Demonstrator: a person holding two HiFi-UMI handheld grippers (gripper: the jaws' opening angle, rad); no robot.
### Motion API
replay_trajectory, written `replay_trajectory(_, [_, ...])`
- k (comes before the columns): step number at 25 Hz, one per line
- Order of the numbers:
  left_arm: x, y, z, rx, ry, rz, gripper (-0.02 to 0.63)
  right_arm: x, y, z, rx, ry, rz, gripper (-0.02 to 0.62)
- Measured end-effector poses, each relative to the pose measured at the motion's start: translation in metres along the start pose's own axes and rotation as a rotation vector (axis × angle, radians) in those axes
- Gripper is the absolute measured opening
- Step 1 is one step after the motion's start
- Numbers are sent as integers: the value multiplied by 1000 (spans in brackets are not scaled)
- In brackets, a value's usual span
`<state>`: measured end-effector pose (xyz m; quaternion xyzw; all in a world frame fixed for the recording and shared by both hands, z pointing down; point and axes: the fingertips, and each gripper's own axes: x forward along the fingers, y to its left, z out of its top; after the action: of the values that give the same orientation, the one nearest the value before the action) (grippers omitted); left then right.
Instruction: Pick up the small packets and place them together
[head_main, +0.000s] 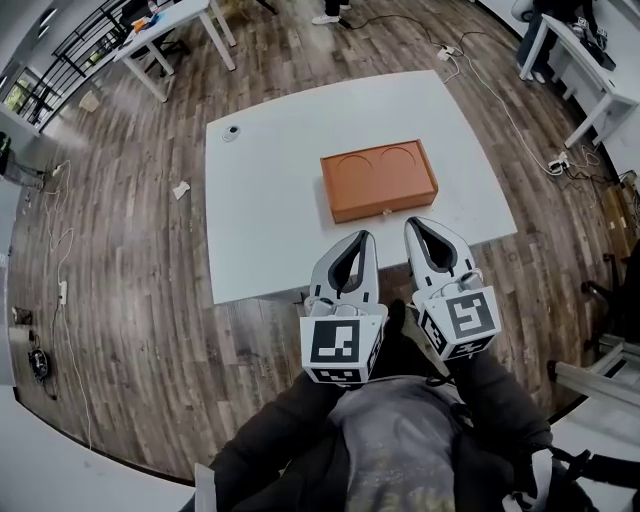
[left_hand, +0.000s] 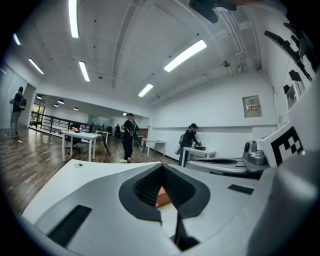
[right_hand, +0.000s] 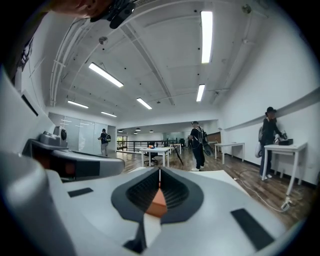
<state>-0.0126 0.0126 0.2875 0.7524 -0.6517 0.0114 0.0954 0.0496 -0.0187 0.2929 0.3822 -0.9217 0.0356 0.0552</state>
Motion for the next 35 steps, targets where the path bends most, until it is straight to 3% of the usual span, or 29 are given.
replay_trajectory(10, [33,15,1,34,36,-15,-2,42,-15,2,27,-8,-1,6])
replay_trajectory(26, [99,50,-24,19,133,5,-2,118,-45,-23,98,39,36,6])
replay_trajectory(35, [114,59,-8,15,94,4,-2,131,-50,-11,62,15,35,6])
